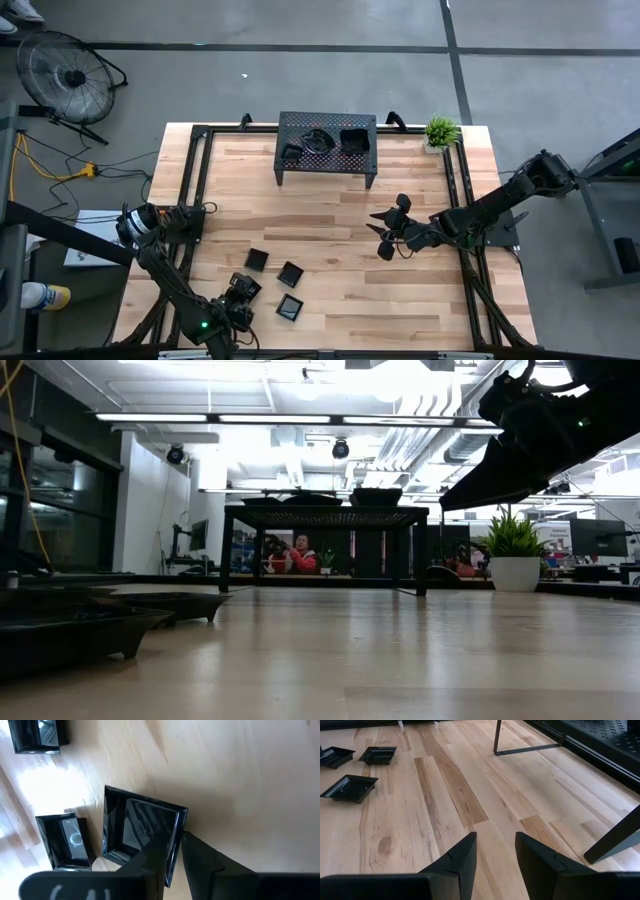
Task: Pick & Place Mini shaped plates
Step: Stack the black square plate on top of the black square plate on the shelf
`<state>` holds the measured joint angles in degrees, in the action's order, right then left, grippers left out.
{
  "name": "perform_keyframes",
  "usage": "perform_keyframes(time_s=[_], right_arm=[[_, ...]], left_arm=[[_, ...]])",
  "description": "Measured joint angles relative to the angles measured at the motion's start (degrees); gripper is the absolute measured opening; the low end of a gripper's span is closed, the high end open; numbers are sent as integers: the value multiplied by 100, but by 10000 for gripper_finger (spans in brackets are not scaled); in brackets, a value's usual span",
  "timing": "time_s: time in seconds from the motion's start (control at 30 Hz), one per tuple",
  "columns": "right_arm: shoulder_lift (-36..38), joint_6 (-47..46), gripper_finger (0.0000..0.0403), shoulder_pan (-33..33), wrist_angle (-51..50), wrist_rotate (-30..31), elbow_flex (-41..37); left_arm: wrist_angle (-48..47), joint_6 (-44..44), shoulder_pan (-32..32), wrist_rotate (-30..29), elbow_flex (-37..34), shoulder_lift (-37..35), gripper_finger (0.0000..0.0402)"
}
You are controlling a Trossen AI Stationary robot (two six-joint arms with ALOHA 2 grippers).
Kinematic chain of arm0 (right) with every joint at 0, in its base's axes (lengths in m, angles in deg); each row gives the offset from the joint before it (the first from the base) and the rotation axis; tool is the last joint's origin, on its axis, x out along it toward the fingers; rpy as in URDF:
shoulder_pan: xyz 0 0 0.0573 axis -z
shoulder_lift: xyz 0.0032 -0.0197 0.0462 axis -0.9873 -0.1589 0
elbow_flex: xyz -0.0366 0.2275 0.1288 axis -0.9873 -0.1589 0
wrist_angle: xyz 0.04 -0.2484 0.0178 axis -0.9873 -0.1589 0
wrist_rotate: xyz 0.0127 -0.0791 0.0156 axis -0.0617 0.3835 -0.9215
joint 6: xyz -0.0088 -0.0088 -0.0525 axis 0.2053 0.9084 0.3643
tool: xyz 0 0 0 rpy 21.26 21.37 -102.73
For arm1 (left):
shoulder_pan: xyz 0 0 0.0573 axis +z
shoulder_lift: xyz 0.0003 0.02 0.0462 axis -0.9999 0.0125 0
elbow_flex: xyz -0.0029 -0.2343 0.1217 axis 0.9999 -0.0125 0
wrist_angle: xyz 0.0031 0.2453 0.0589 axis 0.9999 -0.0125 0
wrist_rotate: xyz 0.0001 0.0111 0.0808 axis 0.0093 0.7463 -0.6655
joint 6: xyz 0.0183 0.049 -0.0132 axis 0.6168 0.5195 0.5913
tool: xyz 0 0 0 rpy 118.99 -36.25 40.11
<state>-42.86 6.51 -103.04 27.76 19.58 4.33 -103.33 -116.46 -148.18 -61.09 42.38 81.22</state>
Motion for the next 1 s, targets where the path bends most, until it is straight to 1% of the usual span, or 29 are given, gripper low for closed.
perform_keyframes(time_s=[0.67,1.0], right_arm=[[0,-2,129,1,0,0,0],[0,-2,129,-1,-26,0,0]], left_arm=[[89,7,0,-4,0,0,4],[201,7,0,-38,2,-2,1]])
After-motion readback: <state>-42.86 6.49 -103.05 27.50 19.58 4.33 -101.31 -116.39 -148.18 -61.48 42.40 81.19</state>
